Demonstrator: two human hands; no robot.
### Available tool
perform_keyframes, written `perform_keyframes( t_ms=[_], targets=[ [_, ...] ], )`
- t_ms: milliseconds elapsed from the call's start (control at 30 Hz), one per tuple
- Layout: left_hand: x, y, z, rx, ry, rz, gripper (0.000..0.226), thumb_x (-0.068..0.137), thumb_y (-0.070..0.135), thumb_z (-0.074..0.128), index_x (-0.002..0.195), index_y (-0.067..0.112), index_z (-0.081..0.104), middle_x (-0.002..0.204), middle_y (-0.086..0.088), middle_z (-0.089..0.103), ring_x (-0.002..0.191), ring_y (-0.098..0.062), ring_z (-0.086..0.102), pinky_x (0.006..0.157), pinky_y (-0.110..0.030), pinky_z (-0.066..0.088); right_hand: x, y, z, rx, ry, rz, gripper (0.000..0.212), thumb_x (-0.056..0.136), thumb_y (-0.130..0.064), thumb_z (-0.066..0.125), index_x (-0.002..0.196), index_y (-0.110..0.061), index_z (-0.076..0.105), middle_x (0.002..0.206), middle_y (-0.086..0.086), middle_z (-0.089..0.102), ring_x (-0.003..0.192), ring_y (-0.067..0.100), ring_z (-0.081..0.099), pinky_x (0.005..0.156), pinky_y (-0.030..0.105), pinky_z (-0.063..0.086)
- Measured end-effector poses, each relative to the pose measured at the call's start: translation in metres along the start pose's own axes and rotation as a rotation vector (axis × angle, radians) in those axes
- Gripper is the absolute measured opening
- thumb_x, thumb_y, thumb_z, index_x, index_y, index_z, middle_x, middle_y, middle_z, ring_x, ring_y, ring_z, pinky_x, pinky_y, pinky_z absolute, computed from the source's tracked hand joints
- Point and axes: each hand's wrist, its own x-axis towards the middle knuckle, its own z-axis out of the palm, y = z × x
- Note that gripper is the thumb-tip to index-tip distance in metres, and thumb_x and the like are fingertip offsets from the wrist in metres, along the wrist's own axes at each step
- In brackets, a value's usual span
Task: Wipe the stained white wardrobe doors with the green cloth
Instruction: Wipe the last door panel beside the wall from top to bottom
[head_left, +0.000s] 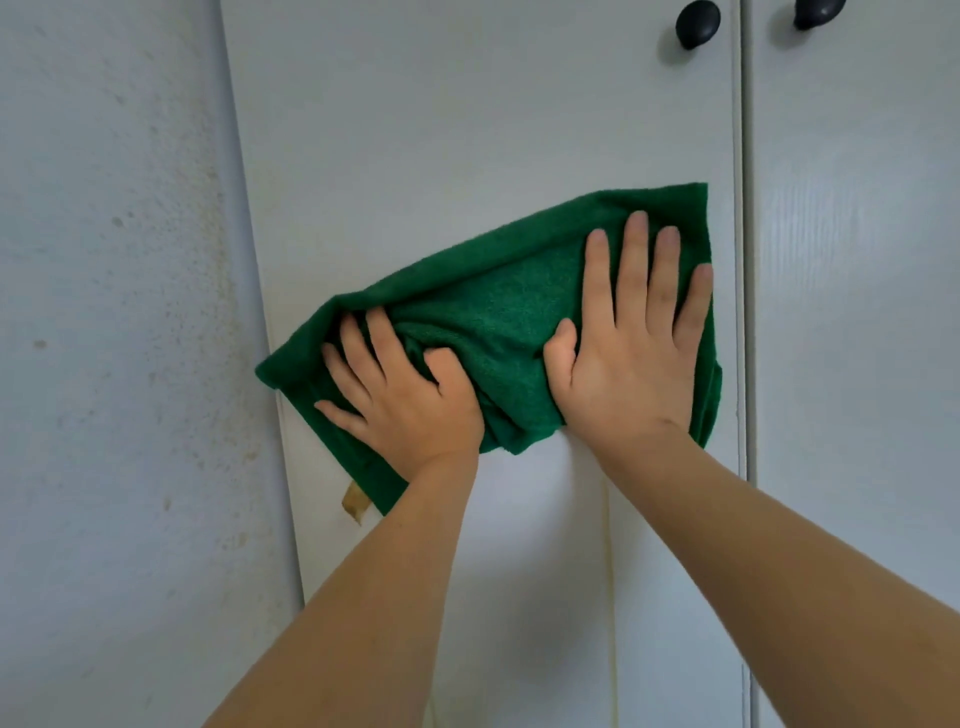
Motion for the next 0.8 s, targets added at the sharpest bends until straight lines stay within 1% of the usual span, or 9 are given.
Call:
perform_keyframes(
  t_ms=[100,233,333,433,567,600,667,733,800],
  targets=[
    [0.002,-0.005,0.0,0.061,-0.053,0.121,0.073,0.088,0.041,0.028,0.157,0.02,0.03,0.166,-0.008,0.023,0.154,-0.036,0.013,0.118,-0.071,0.005,-0.001,0.005,-0.001,-0.043,-0.044,-0.164,0.072,0.095,-0.038,0.03,0.157,-0.006,0.015,0.163,0.02,0.007,0.15,0.038,0.004,0.12,0.058,0.001],
    [0.006,-0.035,-0.005,0.156,-0.16,0.726,0.065,0.095,0.043,0.035,0.156,0.019,0.033,0.167,-0.009,0.021,0.154,-0.038,0.011,0.117,-0.072,0.005,-0.007,0.01,-0.001,-0.106,-0.088,-0.531,0.067,0.101,-0.044,0.019,0.158,-0.008,0.016,0.164,0.016,0.008,0.151,0.036,0.005,0.121,0.056,0.005],
    [0.013,-0.044,-0.008,0.113,-0.153,0.921,0.061,0.096,0.041,0.039,0.153,0.019,0.038,0.165,-0.007,0.025,0.154,-0.037,0.013,0.116,-0.073,0.008,-0.007,0.012,0.003,-0.141,-0.096,-0.625,0.068,0.101,-0.046,0.023,0.158,-0.008,0.015,0.165,0.014,0.007,0.152,0.033,0.004,0.121,0.055,0.007],
    [0.009,-0.043,-0.006,0.095,-0.129,0.79,0.06,0.093,0.038,0.04,0.151,0.021,0.043,0.164,-0.004,0.029,0.154,-0.032,0.017,0.119,-0.069,0.008,-0.009,0.008,0.003,-0.102,-0.067,-0.579,0.068,0.1,-0.045,0.028,0.157,-0.009,0.02,0.164,0.012,0.012,0.152,0.032,0.009,0.121,0.054,0.01],
    [0.003,-0.043,-0.007,0.014,-0.035,0.054,0.073,0.083,0.04,0.031,0.153,0.02,0.038,0.165,-0.003,0.026,0.154,-0.029,0.014,0.12,-0.068,0.003,-0.01,0.005,0.002,-0.077,-0.03,-0.518,0.065,0.098,-0.039,0.032,0.156,-0.01,0.025,0.164,0.013,0.016,0.151,0.033,0.015,0.121,0.055,0.011],
    [0.002,-0.042,-0.007,-0.003,-0.032,-0.031,0.075,0.082,0.041,0.028,0.153,0.018,0.039,0.165,-0.004,0.025,0.154,-0.03,0.013,0.119,-0.069,0.003,-0.011,0.003,0.003,-0.072,-0.027,-0.501,0.065,0.098,-0.038,0.034,0.156,-0.01,0.025,0.163,0.014,0.016,0.15,0.033,0.015,0.121,0.055,0.011],
    [0.002,-0.041,-0.006,0.0,-0.045,-0.048,0.077,0.081,0.041,0.026,0.153,0.015,0.039,0.165,-0.007,0.024,0.154,-0.031,0.012,0.119,-0.069,0.002,-0.011,-0.002,0.004,-0.075,-0.033,-0.469,0.066,0.097,-0.037,0.034,0.156,-0.01,0.024,0.164,0.014,0.015,0.151,0.033,0.014,0.121,0.055,0.008],
    [0.002,-0.043,-0.005,0.027,-0.058,0.03,0.076,0.083,0.041,0.028,0.153,0.012,0.037,0.165,-0.011,0.024,0.154,-0.036,0.012,0.118,-0.071,0.003,-0.015,-0.007,0.006,-0.081,-0.046,-0.439,0.067,0.097,-0.037,0.033,0.157,-0.009,0.021,0.164,0.015,0.013,0.151,0.034,0.012,0.121,0.056,0.006],
    [0.004,-0.053,-0.006,0.087,-0.099,0.32,0.072,0.089,0.041,0.031,0.153,0.01,0.035,0.164,-0.016,0.026,0.153,-0.042,0.012,0.117,-0.072,0.003,-0.016,-0.008,0.007,-0.092,-0.04,-0.417,0.068,0.097,-0.037,0.031,0.157,-0.008,0.019,0.164,0.015,0.011,0.151,0.034,0.01,0.121,0.056,0.005]
  ],
)
